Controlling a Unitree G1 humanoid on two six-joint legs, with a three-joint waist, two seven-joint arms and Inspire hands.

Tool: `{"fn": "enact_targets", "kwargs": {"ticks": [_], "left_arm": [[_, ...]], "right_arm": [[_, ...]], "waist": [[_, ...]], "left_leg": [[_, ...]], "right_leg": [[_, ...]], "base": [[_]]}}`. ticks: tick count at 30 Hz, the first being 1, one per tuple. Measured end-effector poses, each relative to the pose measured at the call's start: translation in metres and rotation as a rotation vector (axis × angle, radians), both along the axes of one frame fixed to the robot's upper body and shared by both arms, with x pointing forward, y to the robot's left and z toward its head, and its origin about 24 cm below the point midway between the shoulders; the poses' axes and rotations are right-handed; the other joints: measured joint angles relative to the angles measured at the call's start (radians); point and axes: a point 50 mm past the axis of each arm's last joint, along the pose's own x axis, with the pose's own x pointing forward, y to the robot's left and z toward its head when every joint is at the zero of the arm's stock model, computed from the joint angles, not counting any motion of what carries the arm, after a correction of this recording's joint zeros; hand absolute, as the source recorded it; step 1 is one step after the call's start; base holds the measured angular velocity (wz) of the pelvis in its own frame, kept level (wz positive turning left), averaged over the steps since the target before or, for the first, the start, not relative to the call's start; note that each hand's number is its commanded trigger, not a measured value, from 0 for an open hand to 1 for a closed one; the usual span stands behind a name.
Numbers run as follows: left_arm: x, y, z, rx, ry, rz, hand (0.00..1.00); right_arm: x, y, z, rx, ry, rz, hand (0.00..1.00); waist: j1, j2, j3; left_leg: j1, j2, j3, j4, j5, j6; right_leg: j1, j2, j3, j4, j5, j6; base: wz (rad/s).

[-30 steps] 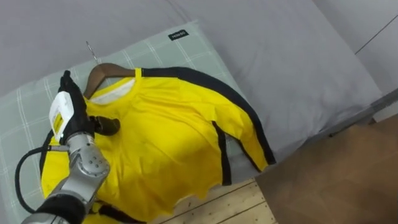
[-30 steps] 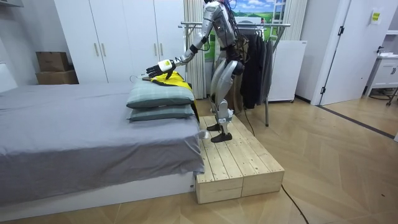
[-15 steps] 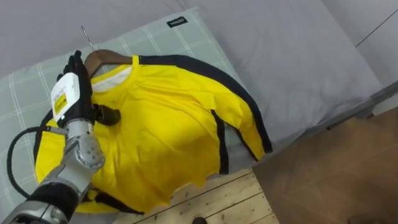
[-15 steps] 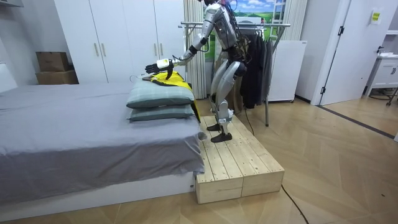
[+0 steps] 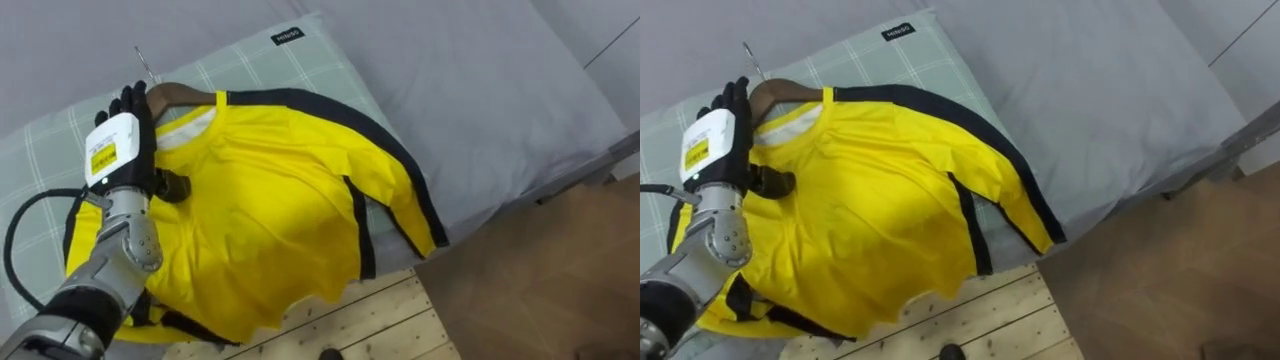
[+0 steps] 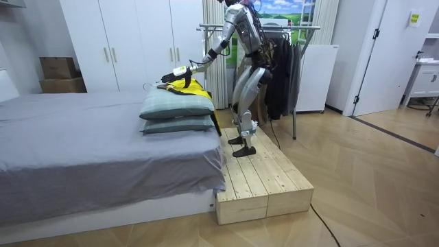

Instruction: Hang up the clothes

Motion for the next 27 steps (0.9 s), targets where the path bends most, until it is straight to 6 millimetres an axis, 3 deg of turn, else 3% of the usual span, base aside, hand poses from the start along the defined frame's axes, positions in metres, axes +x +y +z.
{"fn": "enact_targets", "kwargs": {"ticks": [5, 15, 27], "left_arm": [[-0.001, 0.015, 0.003, -0.036, 0.03, 0.035, 0.0], [-0.002, 0.019, -0.003, -0.181, 0.097, 0.066, 0.0], [-0.006, 0.026, -0.016, -0.598, 0.143, 0.146, 0.0]], "right_arm": [[0.004, 0.0, 0.002, 0.002, -0.024, -0.014, 0.0], [0.007, 0.0, 0.005, -0.015, -0.042, -0.031, 0.0], [0.014, 0.003, 0.008, -0.013, -0.083, -0.075, 0.0]], "waist": [[0.0, 0.006, -0.0007], [-0.001, 0.009, -0.0019], [0.013, 0.005, -0.001]], "left_leg": [[-0.004, 0.0, 0.001, 0.008, -0.002, 0.001], [0.005, 0.0, 0.001, 0.014, -0.002, 0.001], [0.006, -0.001, 0.0, 0.022, -0.002, 0.001]], "right_leg": [[-0.009, 0.0, 0.005, 0.014, -0.002, -0.001], [0.004, -0.003, -0.003, 0.014, -0.002, -0.002], [0.004, -0.003, -0.004, 0.028, -0.009, -0.004]], "base": [[-0.02], [0.0], [0.01]]}}
